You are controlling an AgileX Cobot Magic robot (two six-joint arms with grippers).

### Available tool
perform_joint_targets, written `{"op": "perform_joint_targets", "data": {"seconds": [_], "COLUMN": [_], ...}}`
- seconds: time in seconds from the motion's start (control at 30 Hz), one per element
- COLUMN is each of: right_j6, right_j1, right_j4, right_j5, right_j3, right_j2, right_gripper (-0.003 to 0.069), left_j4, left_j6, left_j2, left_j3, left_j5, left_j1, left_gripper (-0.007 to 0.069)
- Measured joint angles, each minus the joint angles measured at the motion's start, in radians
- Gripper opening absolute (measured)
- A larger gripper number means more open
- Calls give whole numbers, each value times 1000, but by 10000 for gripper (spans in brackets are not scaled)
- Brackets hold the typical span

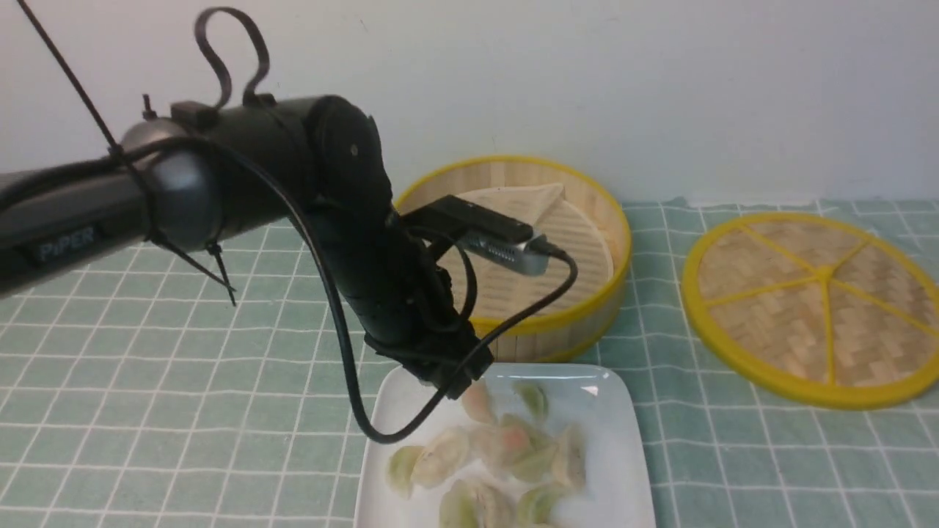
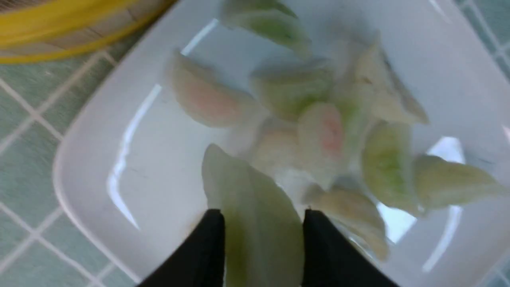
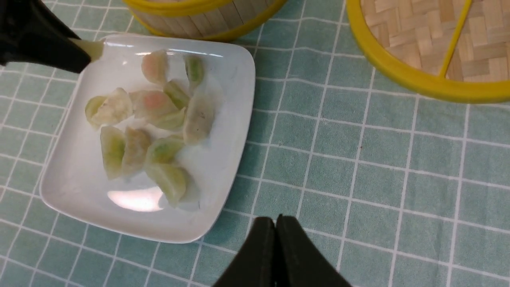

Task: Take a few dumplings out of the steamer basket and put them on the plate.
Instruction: Use the left arm to put the dumpling into the plate

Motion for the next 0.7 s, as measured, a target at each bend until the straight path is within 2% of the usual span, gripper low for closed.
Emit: {"op": "perform_joint_targets", "data": {"seconds": [0.1, 0.2, 0.23, 0.33, 0.47, 0.57, 0.7], "right_j6": [-1, -15, -28, -33, -42, -52, -56], "right_j1": [0, 0, 0, 0, 0, 0, 0], "right_j4": [1, 8, 13, 16, 28, 38, 24], "right_j5": [0, 0, 0, 0, 0, 0, -26], "right_j3": [0, 0, 0, 0, 0, 0, 0], "right_j2": [0, 0, 0, 0, 0, -13, -110], "right_gripper": [-13, -13, -13, -13, -13, -13, -13], "left_j4": [26, 34, 34, 31, 31, 31, 20], "left_j6": [-4, -15, -19, -20, -57, -98, -122], "left_j2": [34, 75, 93, 105, 104, 87, -13], "left_j3": [1, 1, 2, 2, -21, -55, -77], "left_j5": [-71, -108, -111, -101, -43, 8, 40], "left_j1": [0, 0, 0, 0, -1, -1, -1], "left_gripper": [220, 290, 358, 476, 516, 434, 137]}}
